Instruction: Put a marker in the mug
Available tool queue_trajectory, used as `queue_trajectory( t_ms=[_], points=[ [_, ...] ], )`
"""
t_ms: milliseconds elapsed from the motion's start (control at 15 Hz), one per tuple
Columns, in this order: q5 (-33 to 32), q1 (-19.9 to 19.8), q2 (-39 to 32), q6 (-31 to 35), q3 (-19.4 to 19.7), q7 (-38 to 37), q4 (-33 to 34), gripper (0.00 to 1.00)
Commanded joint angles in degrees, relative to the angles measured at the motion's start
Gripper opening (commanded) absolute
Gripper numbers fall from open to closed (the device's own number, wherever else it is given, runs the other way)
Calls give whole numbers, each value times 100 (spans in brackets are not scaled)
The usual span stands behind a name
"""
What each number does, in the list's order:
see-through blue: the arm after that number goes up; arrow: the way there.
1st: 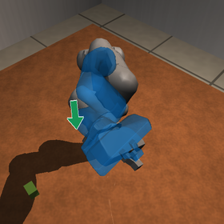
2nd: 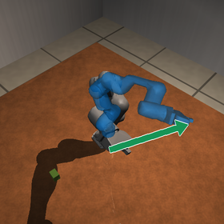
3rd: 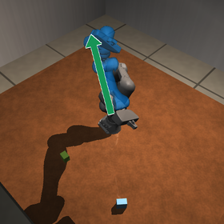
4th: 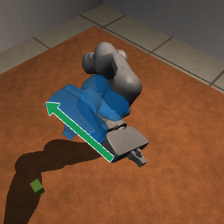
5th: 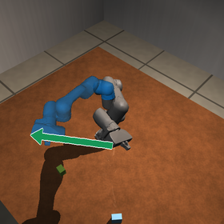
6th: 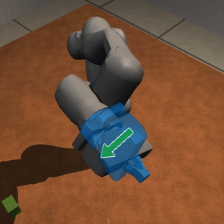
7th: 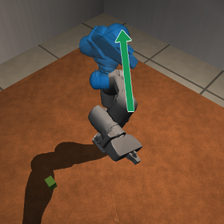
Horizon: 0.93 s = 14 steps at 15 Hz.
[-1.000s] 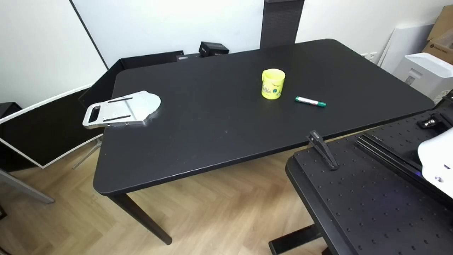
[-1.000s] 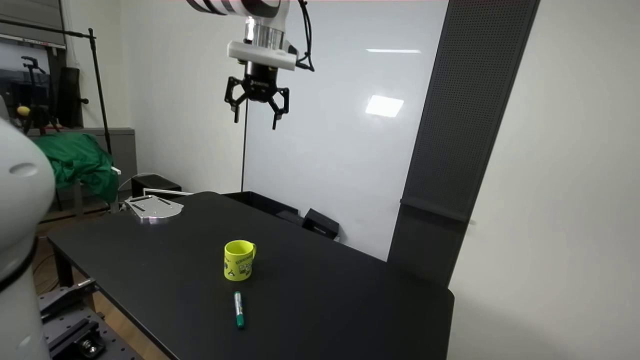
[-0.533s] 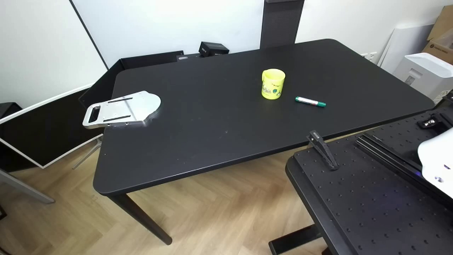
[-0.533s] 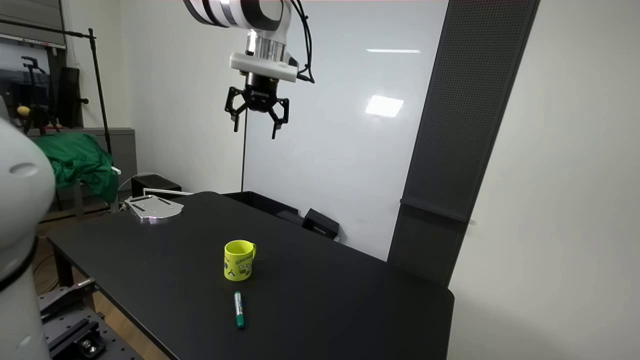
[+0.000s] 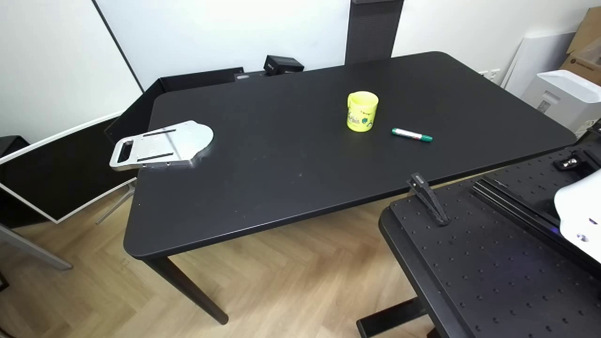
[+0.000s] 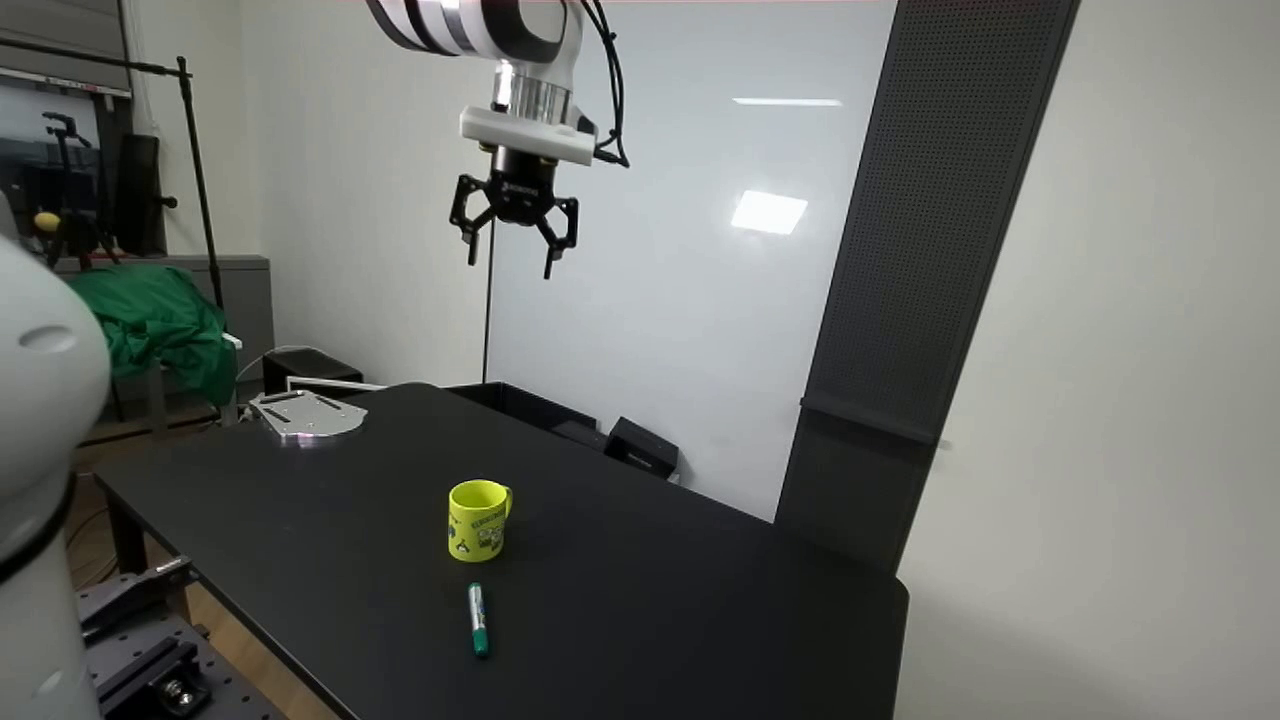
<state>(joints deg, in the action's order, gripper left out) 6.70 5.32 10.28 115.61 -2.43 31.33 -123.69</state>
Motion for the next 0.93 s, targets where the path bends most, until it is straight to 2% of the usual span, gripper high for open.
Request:
queue_trajectory(
  t_ms=[0,400,867],
  points=[
    [-142,16,-226,28,17,-111,122,100],
    [-394,24,-720,270,-63,90,-161,100],
    [-1094,96,-1255,597,-355,286,-706,100]
  ],
)
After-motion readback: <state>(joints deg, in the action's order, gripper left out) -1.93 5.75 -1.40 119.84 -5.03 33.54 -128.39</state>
